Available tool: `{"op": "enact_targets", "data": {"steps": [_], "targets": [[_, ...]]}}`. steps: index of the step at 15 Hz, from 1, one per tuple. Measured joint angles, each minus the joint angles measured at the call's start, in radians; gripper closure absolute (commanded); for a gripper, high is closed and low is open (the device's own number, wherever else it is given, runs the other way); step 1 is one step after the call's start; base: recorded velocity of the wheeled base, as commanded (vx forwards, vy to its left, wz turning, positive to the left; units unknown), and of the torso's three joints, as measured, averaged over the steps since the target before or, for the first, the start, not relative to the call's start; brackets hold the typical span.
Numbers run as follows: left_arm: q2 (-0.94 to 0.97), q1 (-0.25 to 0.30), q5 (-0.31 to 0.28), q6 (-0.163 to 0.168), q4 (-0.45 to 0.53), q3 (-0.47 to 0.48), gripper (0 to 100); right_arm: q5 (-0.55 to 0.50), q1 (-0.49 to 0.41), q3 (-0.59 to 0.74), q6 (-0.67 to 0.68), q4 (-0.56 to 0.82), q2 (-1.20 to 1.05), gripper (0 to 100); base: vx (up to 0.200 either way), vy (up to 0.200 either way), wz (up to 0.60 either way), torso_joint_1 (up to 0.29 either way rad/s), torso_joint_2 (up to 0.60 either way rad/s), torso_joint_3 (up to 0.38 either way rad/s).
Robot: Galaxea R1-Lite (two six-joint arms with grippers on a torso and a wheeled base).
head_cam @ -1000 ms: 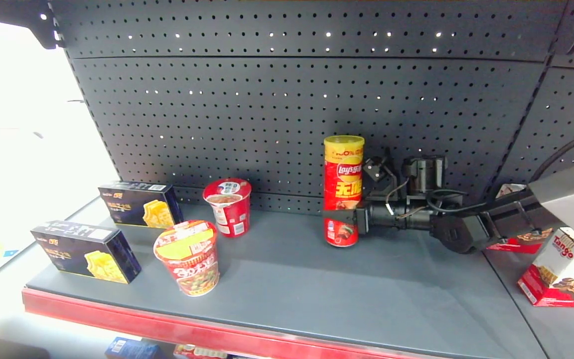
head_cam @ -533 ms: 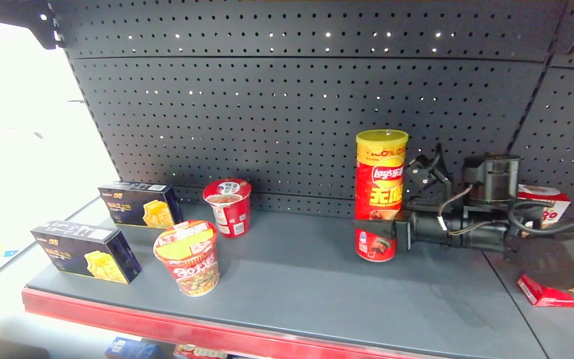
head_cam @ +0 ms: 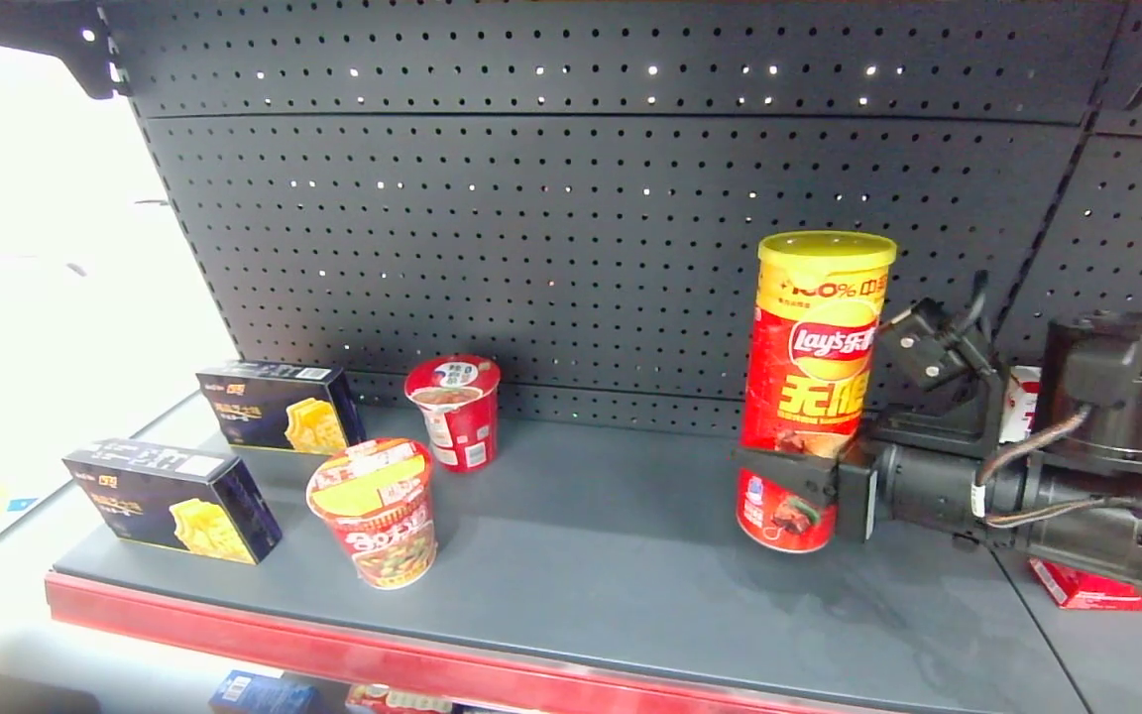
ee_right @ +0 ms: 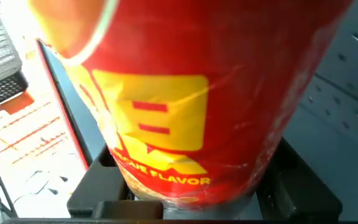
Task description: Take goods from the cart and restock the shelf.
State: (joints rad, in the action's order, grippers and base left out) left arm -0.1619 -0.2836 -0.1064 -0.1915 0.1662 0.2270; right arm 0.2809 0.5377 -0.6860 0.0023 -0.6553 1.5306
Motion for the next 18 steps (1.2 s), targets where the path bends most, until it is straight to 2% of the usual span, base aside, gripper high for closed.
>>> {"op": "enact_targets", "data": {"steps": [5,9,14,16,18], "targets": [[0.026,0.002,0.002,0.001,0.000,-0.006,100,-0.096,0.065,0.125,-0.002,0.000,-0.167,100,0.000,0.000,0.00,0.000,0.00,0.000],[0.046,0.003,0.005,0.001,0.000,-0.010,100,-0.096,0.063,0.187,0.002,0.000,-0.227,100,0.000,0.000,0.00,0.000,0.00,0.000],[0.065,-0.001,0.006,0.000,0.001,-0.019,100,-0.083,0.050,0.189,0.007,-0.005,-0.199,100,0.000,0.000,0.00,0.000,0.00,0.000],[0.072,0.001,0.009,0.001,0.001,-0.023,100,-0.081,0.063,0.174,0.007,-0.040,-0.156,100,0.000,0.000,0.00,0.000,0.00,0.000],[0.074,0.002,0.014,0.000,0.001,-0.017,100,-0.080,0.075,0.174,0.007,-0.158,-0.101,100,0.000,0.000,0.00,0.000,0.00,0.000]]}}
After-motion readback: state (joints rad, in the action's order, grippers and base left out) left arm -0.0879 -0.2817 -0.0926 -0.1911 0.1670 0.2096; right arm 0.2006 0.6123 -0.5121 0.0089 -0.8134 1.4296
